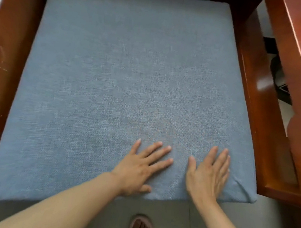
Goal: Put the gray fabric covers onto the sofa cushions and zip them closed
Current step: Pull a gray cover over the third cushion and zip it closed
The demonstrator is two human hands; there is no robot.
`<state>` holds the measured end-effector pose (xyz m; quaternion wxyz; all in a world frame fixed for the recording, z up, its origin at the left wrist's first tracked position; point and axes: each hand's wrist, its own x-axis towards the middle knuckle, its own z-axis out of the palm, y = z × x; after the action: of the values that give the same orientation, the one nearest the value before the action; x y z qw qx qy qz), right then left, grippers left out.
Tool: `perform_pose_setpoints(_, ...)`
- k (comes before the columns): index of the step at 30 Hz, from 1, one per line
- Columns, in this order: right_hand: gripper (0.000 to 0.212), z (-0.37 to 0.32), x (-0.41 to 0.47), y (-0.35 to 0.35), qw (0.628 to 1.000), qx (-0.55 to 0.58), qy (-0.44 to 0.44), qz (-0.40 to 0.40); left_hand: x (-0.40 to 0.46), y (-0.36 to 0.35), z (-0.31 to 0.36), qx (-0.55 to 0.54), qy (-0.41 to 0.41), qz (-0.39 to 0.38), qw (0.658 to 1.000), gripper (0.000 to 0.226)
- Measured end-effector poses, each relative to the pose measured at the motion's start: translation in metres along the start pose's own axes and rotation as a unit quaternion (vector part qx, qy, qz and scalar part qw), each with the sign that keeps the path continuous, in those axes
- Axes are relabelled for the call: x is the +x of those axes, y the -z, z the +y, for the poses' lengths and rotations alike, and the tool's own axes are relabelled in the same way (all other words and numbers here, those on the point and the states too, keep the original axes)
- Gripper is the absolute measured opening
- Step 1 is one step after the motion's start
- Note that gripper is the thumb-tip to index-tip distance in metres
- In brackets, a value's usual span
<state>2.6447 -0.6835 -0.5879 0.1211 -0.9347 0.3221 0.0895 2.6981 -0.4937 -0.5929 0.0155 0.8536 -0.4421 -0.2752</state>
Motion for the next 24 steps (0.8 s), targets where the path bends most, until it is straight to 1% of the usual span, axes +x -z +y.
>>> perform_pose_setpoints(1, 0.077, -0.016, 0.006, 0.003, 0.999, 0.008, 0.036, -0.011, -0.008, 0.004, -0.010, -0.008, 0.047, 0.011, 0.999, 0.103)
perform_pose_setpoints(2, 0.075, -0.035, 0.009, 0.005, 0.996, 0.008, 0.083, -0.027, -0.017, 0.007, -0.023, -0.021, 0.112, 0.031, 0.993, 0.104)
perform_pose_setpoints(4, 0.074, -0.068, 0.009, 0.002, 0.983, -0.014, 0.169, -0.075, -0.037, 0.011, -0.045, -0.055, 0.246, 0.037, 0.967, 0.101)
perform_pose_setpoints(5, 0.074, -0.081, 0.001, -0.003, 0.973, -0.024, 0.206, -0.100, -0.050, 0.010, -0.053, -0.073, 0.291, 0.029, 0.953, 0.100)
perform_pose_setpoints(7, 0.075, -0.099, -0.028, -0.022, 0.946, -0.042, 0.296, -0.127, -0.076, 0.008, -0.065, -0.095, 0.342, 0.010, 0.935, 0.098)
perform_pose_setpoints(9, 0.077, -0.111, -0.062, -0.032, 0.914, -0.060, 0.369, -0.158, -0.100, 0.005, -0.068, -0.119, 0.378, -0.010, 0.918, 0.099)
perform_pose_setpoints(11, 0.078, -0.123, -0.081, -0.034, 0.892, -0.092, 0.401, -0.191, -0.117, 0.003, -0.067, -0.150, 0.412, -0.039, 0.898, 0.100)
perform_pose_setpoints(12, 0.076, -0.131, -0.084, -0.029, 0.886, -0.093, 0.395, -0.226, -0.124, 0.006, -0.066, -0.170, 0.429, -0.053, 0.886, 0.100)
perform_pose_setpoints(13, 0.071, -0.139, -0.084, -0.022, 0.884, -0.083, 0.390, -0.243, -0.129, 0.011, -0.065, -0.194, 0.441, -0.068, 0.874, 0.098)
perform_pose_setpoints(15, 0.060, -0.158, -0.082, -0.005, 0.886, -0.061, 0.390, -0.244, -0.140, 0.026, -0.068, -0.229, 0.455, -0.088, 0.856, 0.091)
perform_pose_setpoints(16, 0.058, -0.167, -0.082, 0.005, 0.887, -0.052, 0.386, -0.248, -0.145, 0.035, -0.069, -0.240, 0.458, -0.094, 0.851, 0.088)
perform_pose_setpoints(18, 0.062, -0.186, -0.083, 0.026, 0.889, -0.052, 0.389, -0.236, -0.157, 0.053, -0.072, -0.259, 0.457, -0.084, 0.846, 0.087)
perform_pose_setpoints(21, 0.070, -0.214, -0.086, 0.059, 0.890, -0.062, 0.408, -0.196, -0.176, 0.082, -0.075, -0.245, 0.448, -0.043, 0.859, 0.089)
perform_pose_setpoints(24, 0.074, -0.241, -0.092, 0.090, 0.886, -0.071, 0.421, -0.182, -0.197, 0.112, -0.073, -0.240, 0.447, -0.015, 0.862, 0.090)
